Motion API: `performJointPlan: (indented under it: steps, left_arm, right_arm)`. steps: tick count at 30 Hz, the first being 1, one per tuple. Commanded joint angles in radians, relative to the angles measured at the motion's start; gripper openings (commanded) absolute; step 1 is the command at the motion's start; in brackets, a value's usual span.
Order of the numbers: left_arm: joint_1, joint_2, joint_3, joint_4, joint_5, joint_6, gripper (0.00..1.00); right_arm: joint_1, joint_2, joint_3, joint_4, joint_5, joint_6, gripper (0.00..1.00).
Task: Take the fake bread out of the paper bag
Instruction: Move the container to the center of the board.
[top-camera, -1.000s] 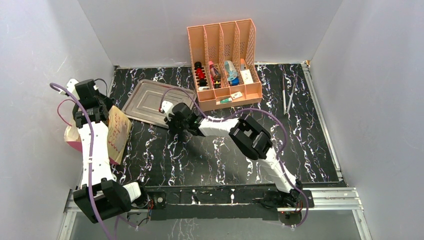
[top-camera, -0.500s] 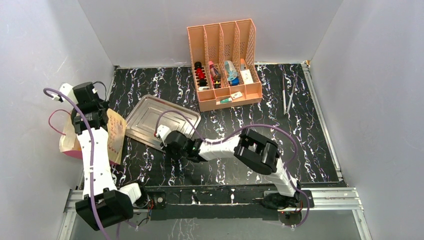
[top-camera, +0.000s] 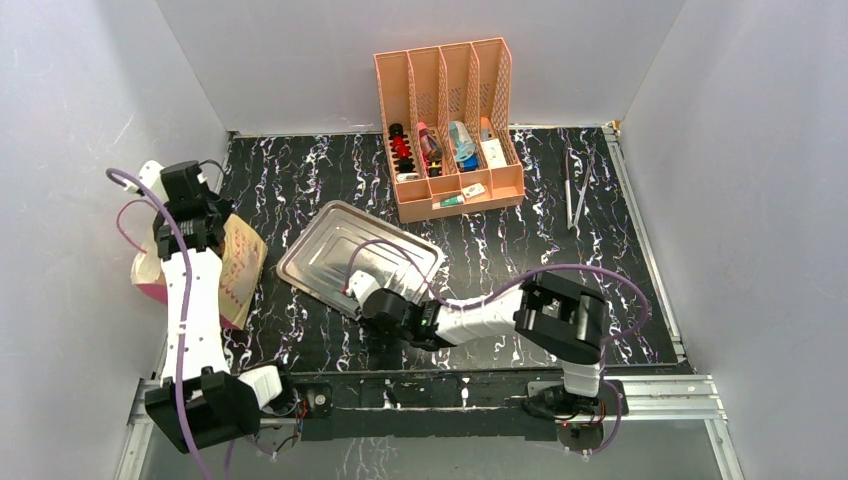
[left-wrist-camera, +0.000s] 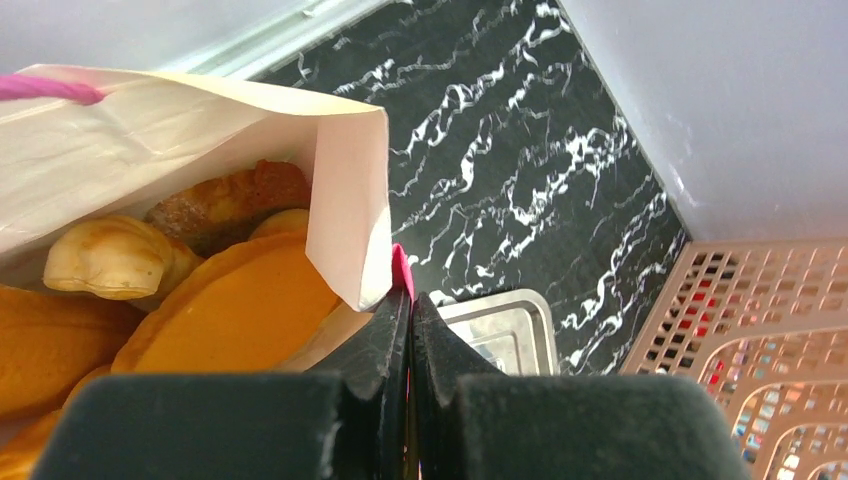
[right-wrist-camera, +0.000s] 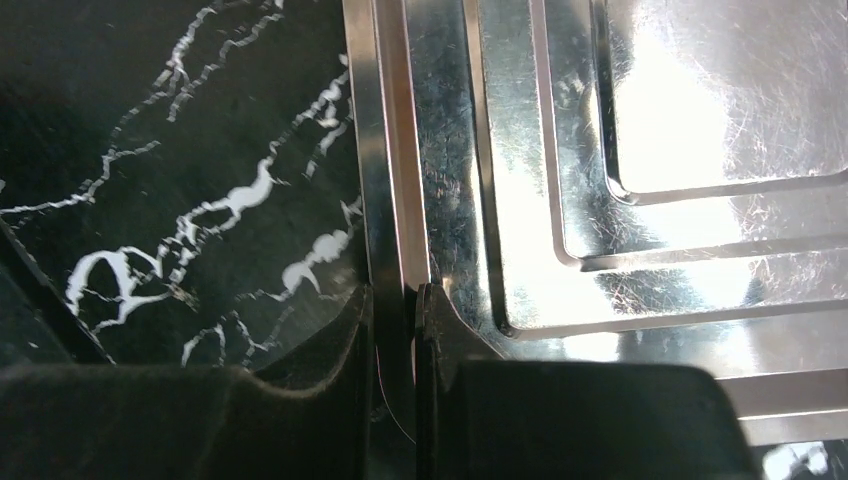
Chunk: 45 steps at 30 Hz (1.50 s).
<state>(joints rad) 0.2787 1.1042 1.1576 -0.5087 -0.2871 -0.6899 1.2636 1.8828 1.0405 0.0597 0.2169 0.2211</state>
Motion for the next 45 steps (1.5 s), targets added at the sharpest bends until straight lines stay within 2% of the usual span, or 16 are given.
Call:
performJointPlan:
  steps: [1, 7, 15, 16, 17, 18, 27, 28, 29, 38, 45]
  left_arm:
    - [-0.055, 0.044, 0.041, 0.058, 0.048, 0.028, 0.00]
    - [-0.143, 0.108, 0.062, 0.091, 0.057, 0.063, 0.00]
    - [-0.290, 0.205, 0.121, 0.140, 0.063, 0.101, 0.00]
    - [-0.307, 0.219, 0.134, 0.141, 0.062, 0.105, 0.00]
    - [-0.321, 0.232, 0.148, 0.141, 0.061, 0.108, 0.00]
    - [-0.334, 0.245, 0.164, 0.140, 0.059, 0.111, 0.00]
    - [-0.410, 0.346, 0.241, 0.137, 0.059, 0.127, 0.00]
    - [-0.416, 0.353, 0.247, 0.136, 0.057, 0.131, 0.00]
    - [-0.419, 0.359, 0.254, 0.136, 0.058, 0.133, 0.00]
    - [-0.450, 0.387, 0.270, 0.149, 0.080, 0.134, 0.00]
    - [-0.464, 0.400, 0.287, 0.164, 0.102, 0.152, 0.00]
  right_arm:
    - [-0.023, -0.026, -0.119, -0.168, 0.066, 0.053, 0.00]
    - [-0.079, -0.126, -0.233, -0.172, 0.094, 0.053, 0.00]
    - [-0.224, -0.246, -0.349, -0.201, 0.111, 0.053, 0.00]
    - [-0.244, -0.259, -0.361, -0.200, 0.109, -0.084, 0.00]
    - [-0.264, -0.273, -0.373, -0.198, 0.108, 0.392, 0.00]
    - [-0.282, -0.285, -0.383, -0.199, 0.107, 0.455, 0.00]
    - [-0.443, -0.368, -0.465, -0.226, 0.101, 0.514, 0.00]
    - [-0.454, -0.379, -0.472, -0.225, 0.101, 0.518, 0.14]
    - [-0.462, -0.389, -0.477, -0.225, 0.102, 0.521, 0.08]
    - [-0.523, -0.416, -0.471, -0.268, 0.150, 0.521, 0.32]
    - [-0.625, -0.431, -0.476, -0.277, 0.131, 0.516, 0.36]
